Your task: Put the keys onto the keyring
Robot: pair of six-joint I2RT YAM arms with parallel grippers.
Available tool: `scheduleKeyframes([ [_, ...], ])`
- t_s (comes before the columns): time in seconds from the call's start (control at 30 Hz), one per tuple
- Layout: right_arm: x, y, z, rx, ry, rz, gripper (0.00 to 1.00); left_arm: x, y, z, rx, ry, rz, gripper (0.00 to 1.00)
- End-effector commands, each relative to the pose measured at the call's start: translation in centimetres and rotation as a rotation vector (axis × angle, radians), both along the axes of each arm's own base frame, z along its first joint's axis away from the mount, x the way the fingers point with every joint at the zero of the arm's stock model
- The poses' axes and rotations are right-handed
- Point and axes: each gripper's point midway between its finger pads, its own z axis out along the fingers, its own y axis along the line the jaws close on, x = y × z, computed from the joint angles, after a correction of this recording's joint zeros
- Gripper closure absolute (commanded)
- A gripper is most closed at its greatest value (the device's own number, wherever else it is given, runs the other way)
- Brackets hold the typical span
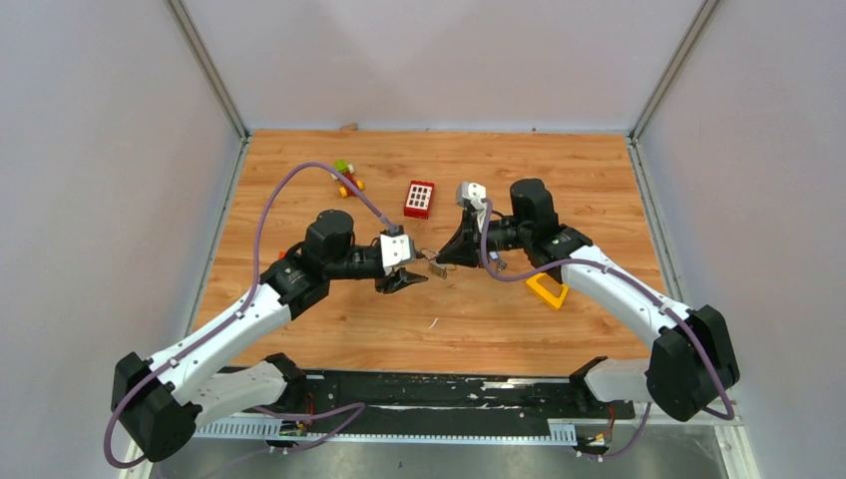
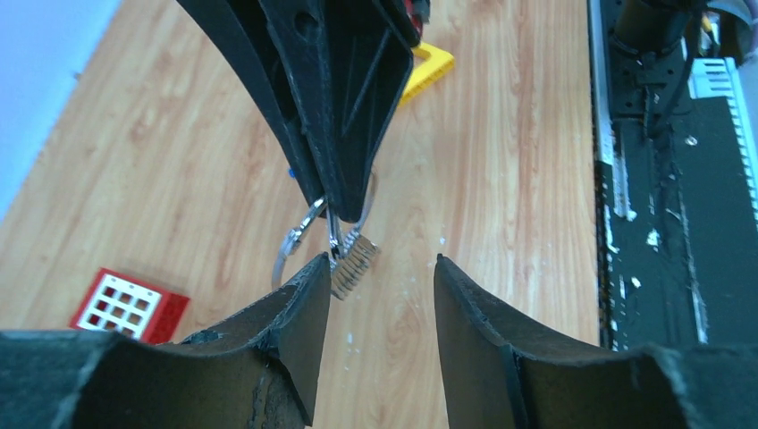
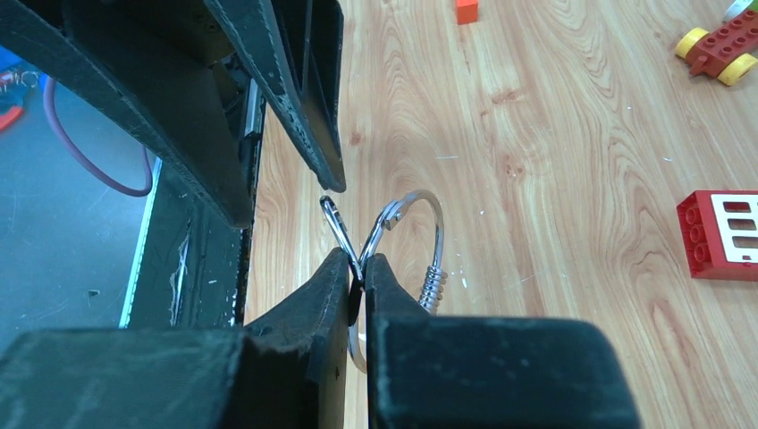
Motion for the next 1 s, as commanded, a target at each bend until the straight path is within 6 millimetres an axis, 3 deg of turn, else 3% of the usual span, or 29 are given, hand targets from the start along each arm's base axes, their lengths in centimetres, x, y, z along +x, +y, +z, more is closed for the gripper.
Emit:
scheduleKeyframes([
  [0.0,0.6,0.0,3.4,0.092,-0.044,-0.017,1.0,1.9,-0.1,3.3,-0.088,-0.13,0.026,0.46],
  [0.33,1.6,-1.1,6.0,0.177,0.074,-0.096,1.0,2.9,0.7,4.9,-0.208,-0.156,0.035,0.47],
  [0.5,1.6,-1.3,6.7,0.207,0.102,-0.117,1.0,2.6,0.1,5.9,-0.25,-0.138,-0.022,0.5],
  [0.97,1.6,-1.0,6.3,0.231,0.158,-0.093,1.0,2.7,-1.3,7.0,-0.401,-0.155,-0.078,0.6],
])
